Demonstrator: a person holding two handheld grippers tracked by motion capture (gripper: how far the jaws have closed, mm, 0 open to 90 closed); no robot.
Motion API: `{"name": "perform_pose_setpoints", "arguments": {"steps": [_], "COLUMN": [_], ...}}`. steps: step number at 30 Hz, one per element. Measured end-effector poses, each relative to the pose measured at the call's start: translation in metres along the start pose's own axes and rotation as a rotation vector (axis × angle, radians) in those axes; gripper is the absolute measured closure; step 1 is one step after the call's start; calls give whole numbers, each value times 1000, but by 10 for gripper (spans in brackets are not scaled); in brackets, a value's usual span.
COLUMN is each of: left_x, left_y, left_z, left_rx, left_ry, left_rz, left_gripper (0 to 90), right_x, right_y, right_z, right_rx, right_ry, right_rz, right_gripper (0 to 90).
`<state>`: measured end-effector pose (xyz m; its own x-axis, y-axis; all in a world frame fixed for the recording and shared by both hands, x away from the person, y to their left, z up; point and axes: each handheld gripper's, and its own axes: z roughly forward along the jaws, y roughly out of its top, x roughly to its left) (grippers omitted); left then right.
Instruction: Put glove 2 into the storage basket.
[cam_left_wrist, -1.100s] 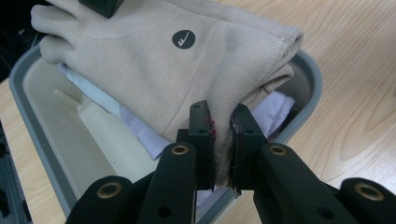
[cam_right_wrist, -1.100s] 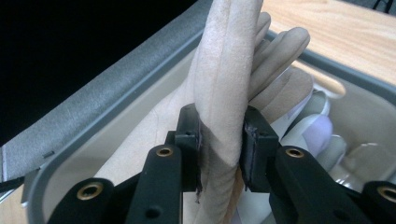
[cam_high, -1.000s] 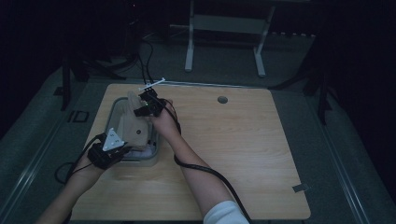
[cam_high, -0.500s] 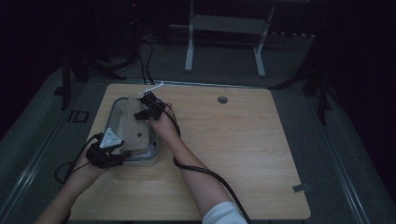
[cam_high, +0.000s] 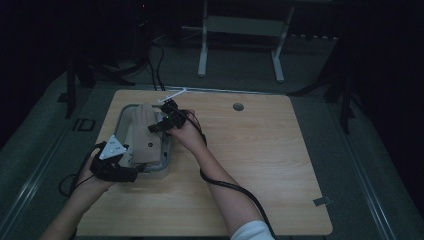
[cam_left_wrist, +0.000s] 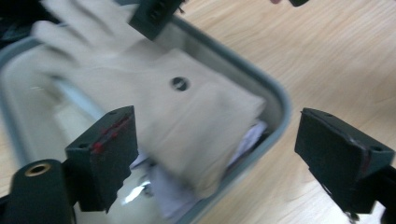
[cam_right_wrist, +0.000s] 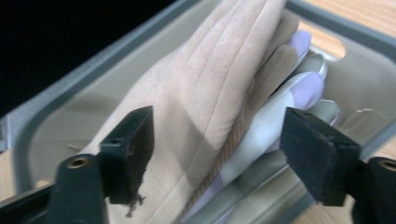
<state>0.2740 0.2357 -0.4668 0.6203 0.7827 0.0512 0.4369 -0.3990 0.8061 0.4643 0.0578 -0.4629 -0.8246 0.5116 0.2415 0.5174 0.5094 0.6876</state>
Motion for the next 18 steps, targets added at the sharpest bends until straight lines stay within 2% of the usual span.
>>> {"name": "perform_pose_setpoints", "arguments": {"steps": [2,3,4,8,18], "left_x": [-4,-7,-9,-17,-36], "left_y": [1,3,4,8,16], "left_z": [4,6,8,15,27], "left_rx": [-20,-51,-62,-68,-89], "left_ry": [-10,-29,-41,-78,-127], "left_rz": [-6,-20,-30,-29,-27], "left_gripper": [103,96,96,95,96], "right_x": [1,2,3,6,3], "right_y": [-4,-6,-9,-18,-44], "right_z": [-7,-10,-15,-27,-55], "right_rx": [-13,-19,-34,-42,-41], "right_ry": [6,11,18,10,-23], "right_rz": [-40,-49,-67,-91,-147], "right_gripper": [198,199,197,193,188]}}
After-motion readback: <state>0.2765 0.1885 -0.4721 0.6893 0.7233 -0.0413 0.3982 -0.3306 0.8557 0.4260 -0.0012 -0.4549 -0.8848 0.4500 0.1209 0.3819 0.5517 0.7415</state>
